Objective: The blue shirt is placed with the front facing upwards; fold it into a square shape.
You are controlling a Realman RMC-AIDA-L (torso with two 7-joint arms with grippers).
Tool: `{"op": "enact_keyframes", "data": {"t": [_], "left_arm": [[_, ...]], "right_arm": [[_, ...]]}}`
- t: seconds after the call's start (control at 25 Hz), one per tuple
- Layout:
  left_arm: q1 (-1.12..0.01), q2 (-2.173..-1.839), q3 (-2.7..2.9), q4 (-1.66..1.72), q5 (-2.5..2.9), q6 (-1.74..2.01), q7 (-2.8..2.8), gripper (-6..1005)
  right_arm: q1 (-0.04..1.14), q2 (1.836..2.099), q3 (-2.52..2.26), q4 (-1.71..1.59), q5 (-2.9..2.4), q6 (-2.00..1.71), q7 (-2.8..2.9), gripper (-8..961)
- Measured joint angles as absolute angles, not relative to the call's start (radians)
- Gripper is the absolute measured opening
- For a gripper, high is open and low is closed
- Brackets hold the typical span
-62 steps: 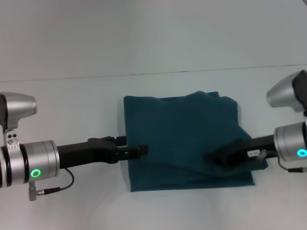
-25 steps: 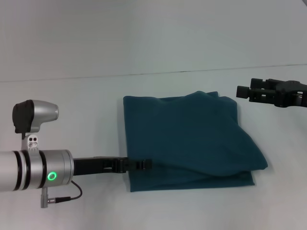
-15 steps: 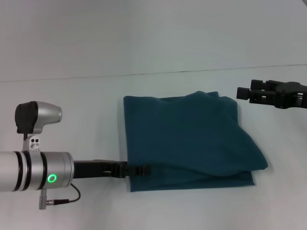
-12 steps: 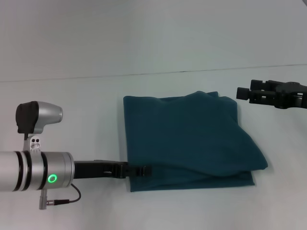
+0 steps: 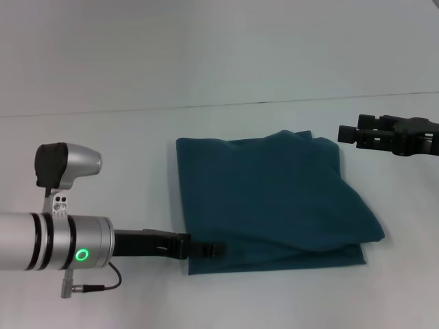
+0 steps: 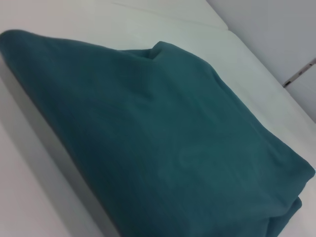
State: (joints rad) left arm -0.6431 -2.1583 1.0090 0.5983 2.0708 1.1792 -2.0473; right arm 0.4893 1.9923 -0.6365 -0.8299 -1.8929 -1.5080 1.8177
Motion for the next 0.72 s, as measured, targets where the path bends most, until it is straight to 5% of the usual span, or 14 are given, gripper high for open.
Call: {"op": "enact_keyframes", "data": {"t": [0.52,0.72], "left_arm": [[-0.667,-2.156,1.023,0.604,2.113,1.129,-2.050,865],[-0.669,-2.156,1.023,0.613,2.126,1.128,-2.054,690]], "right_arm": [[0.494,1.992,-0.637,-0.830,-1.892,-1.507,1.818,921],[0.495,1.992,-0.637,-0.830,-1.891,-1.505,1.818,921]]}}
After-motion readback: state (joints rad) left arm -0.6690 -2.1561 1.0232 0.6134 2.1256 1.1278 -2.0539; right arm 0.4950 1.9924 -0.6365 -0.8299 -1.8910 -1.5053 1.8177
